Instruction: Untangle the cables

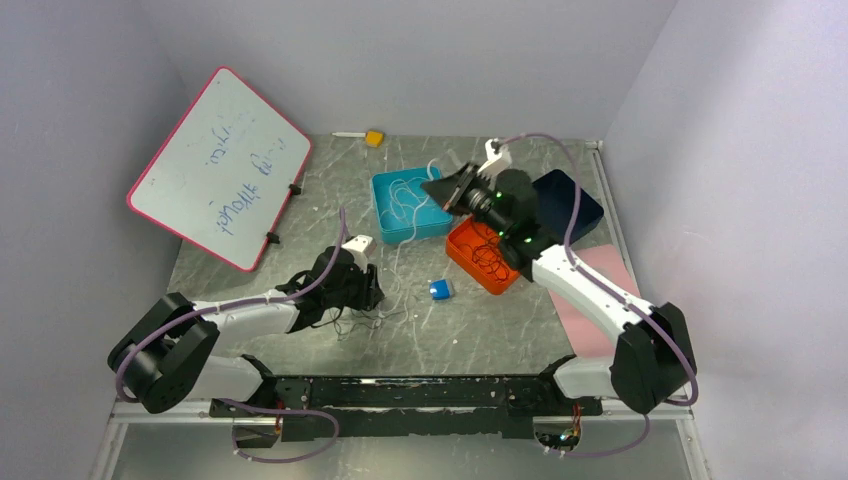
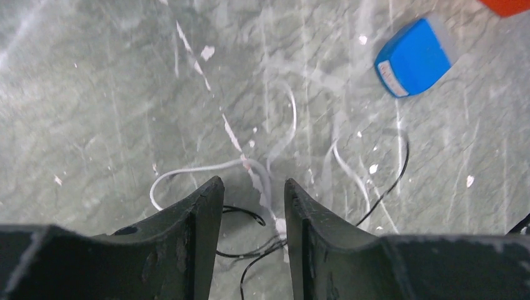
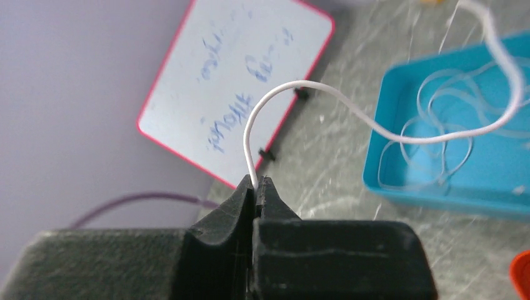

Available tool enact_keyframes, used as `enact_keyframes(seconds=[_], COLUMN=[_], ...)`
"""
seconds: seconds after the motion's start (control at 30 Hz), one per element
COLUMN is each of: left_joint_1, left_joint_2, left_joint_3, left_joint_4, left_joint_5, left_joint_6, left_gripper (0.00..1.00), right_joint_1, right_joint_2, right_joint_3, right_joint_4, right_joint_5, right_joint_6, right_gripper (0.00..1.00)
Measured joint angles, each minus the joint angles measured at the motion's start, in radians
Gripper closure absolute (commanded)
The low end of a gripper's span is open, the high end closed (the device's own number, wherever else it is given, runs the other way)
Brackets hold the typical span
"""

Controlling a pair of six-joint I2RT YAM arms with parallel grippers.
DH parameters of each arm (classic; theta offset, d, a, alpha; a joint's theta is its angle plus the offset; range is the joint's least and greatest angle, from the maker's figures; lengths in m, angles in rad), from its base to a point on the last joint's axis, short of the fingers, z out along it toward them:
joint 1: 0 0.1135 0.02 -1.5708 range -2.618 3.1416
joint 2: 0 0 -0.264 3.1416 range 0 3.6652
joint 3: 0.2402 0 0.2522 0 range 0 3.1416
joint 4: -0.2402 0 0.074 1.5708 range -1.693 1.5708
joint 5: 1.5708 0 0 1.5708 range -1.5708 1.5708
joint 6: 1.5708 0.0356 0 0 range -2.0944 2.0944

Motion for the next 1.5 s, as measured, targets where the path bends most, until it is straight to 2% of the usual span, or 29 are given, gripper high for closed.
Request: enact_keyframes(seconds=[0.23, 0.43, 0.6, 0.87, 0.93, 1.27, 1.5], left_joint_1=[-0.017, -0.026, -0.028, -0.034, -0.035, -0.040, -0.041], left_joint_2=[0.027, 0.055, 0.076, 0.097, 0.101, 0.109, 0.123], left_joint_3=[-0.040, -0.040, -0.040, -0.050, -0.051, -0.058, -0.068], left_joint_4=[0.037, 0.080, 0.110, 0.151, 0.156, 0.179, 0.220], left_joint_5=[-0.010, -0.026, -0.034, -0.058, -0.064, -0.082, -0.101], left_joint_6=[-0.029, -0.046, -0.062, -0.095, -0.103, -0.139, -0.169], left_gripper=[0.56, 0.66, 0.69, 0.91, 0.93, 0.93, 0.93], right_joint_1=[-0.115, -0.133, -0.140, -0.141, -0.141, -0.141, -0.141], right_joint_2=[-0.077, -0.090, -0.094, -0.106, -0.106, -0.091, -0.092], right_joint_3=[0.145, 0.268, 0.410, 0.623, 0.659, 0.814, 0.849], right_joint_4=[-0.120, -0.240, -0.318, -0.393, -0.404, -0.431, -0.422], right_joint_5=[-0.038, -0.027, 0.003, 0.083, 0.102, 0.216, 0.339], right_joint_6=[-0.063, -0.142, -0.219, -0.338, -0.364, -0.477, -0.540], right_gripper=[1.00, 1.00, 1.00, 1.00, 1.00, 1.00, 1.00])
